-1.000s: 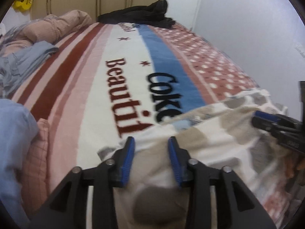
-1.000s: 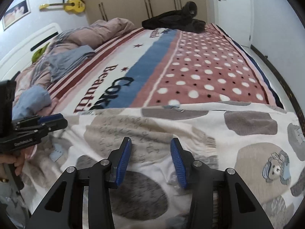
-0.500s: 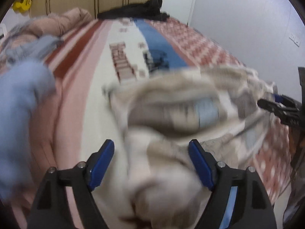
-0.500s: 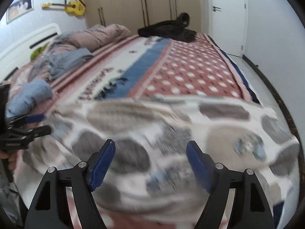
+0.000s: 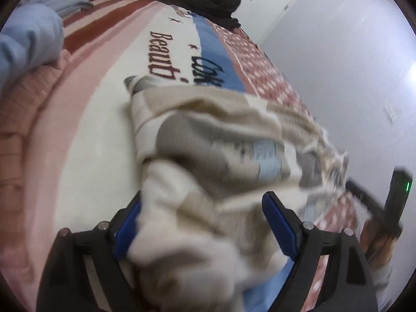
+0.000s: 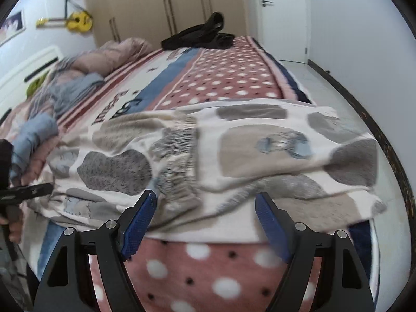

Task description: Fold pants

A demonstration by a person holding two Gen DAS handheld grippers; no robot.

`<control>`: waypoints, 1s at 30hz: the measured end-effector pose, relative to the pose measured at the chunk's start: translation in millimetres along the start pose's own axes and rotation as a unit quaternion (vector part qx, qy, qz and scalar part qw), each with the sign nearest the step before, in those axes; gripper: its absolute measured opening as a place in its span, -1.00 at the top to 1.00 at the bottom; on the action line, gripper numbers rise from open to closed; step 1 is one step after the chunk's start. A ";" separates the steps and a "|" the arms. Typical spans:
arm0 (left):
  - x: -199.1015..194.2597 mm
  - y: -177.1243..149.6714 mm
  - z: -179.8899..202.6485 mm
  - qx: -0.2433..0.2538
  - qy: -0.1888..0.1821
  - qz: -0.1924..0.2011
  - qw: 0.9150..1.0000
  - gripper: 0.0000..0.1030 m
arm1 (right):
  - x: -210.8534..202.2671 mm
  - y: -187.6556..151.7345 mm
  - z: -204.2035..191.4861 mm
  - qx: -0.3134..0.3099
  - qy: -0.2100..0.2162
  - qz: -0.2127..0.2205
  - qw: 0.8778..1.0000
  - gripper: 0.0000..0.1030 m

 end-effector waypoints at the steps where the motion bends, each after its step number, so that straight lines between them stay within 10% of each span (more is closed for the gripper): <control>1: 3.9 3.6 2.0 -0.012 -0.006 -0.003 1.000 -0.60 | -6.0 -2.7 4.0 0.005 -0.002 0.002 1.000 -0.46; 4: 10.4 9.2 7.2 -0.005 0.021 -0.005 1.000 0.22 | -15.2 -8.7 14.3 0.019 -0.005 0.005 1.000 -0.46; 9: 4.1 10.4 1.0 0.003 0.048 0.006 0.999 0.76 | -27.8 -18.0 36.3 0.061 -0.007 0.018 0.998 -0.46; 19: -32.3 50.2 -60.8 0.013 0.195 0.067 0.978 0.87 | -56.3 -35.5 84.9 0.146 -0.007 0.031 0.989 -0.46; 24: -34.1 52.4 -58.5 0.037 0.200 0.060 0.977 0.84 | -63.7 -44.8 101.4 0.191 0.007 0.030 0.981 -0.47; 30: -63.3 57.0 -37.1 0.042 0.176 0.096 0.979 0.25 | -64.3 -44.0 96.5 0.202 0.034 0.059 0.977 -0.52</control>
Point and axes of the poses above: each gripper's, at about its wrist camera, not at the fingertips, and x roughly the way its jaws point, z to its right, y to its top, the point moved 8 cm from there along x, roughly the way its jaws point, and after that the axes turned 9 degrees about y, right-handed, at the moved point
